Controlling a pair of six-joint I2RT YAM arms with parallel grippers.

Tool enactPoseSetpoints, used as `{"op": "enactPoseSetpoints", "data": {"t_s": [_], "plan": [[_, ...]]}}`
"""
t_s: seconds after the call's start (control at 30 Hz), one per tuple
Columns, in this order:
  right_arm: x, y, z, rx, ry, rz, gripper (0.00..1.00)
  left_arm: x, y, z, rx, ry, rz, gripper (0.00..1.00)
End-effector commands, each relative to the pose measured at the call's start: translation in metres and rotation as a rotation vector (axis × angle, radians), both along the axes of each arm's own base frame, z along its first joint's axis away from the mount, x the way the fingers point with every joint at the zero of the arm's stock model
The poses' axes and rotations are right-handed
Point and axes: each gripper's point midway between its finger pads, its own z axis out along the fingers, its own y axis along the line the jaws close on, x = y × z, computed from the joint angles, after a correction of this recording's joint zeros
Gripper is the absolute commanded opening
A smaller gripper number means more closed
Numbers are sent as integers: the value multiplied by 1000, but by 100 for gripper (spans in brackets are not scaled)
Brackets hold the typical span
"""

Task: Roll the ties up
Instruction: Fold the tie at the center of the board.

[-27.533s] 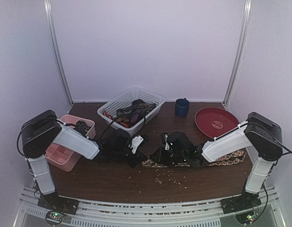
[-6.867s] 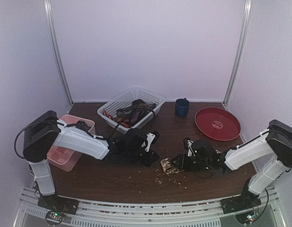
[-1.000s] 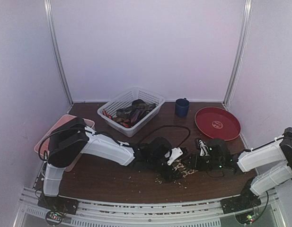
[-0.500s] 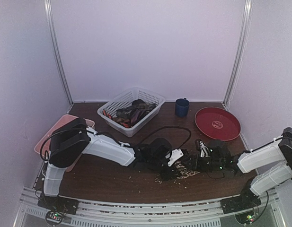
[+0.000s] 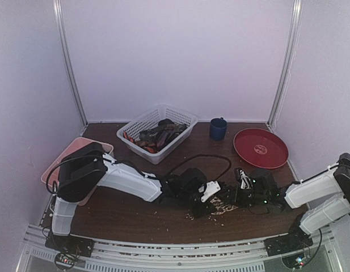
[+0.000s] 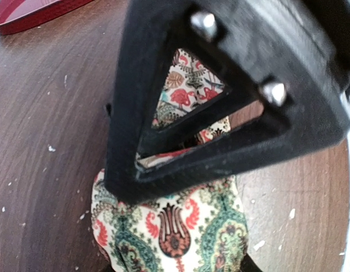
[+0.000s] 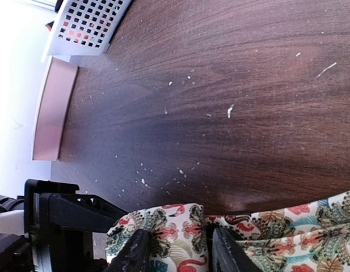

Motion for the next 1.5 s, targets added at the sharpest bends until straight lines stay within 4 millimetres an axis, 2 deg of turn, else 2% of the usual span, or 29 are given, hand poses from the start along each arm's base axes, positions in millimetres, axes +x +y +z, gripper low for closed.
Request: {"op": "enactPoseSetpoints", "data": {"t_s": [0.0,0.1,0.17,0.23,0.47,0.6,0.73,0.87,1.1,1.23,1.47], "plan": [[-5,4,1,44,29,9,39,9,14,8,21,-82,33,41],[-9,10,4,72,38,23,39,8,22,4,39,-95,37,40],[-11,14,5,84,42,26,39,7,28,-1,64,-106,34,45],[-13,19,4,88,48,35,39,10,37,-8,106,-122,50,46],[-16,37,0,129,74,67,34,7,55,-5,100,-146,56,48],[-18,38,-2,136,76,59,33,2,54,-2,87,-115,44,57],[-20,39,-3,132,79,63,33,-5,46,5,50,-72,21,75],[-20,41,0,141,77,70,33,2,44,5,54,-91,33,81],[-21,40,-2,128,80,76,33,2,27,22,-12,-74,-2,83],[-22,41,-4,125,85,82,33,-4,18,22,-40,-40,-50,83],[-21,42,-4,121,80,87,34,-12,13,14,-27,-13,-111,66]]}}
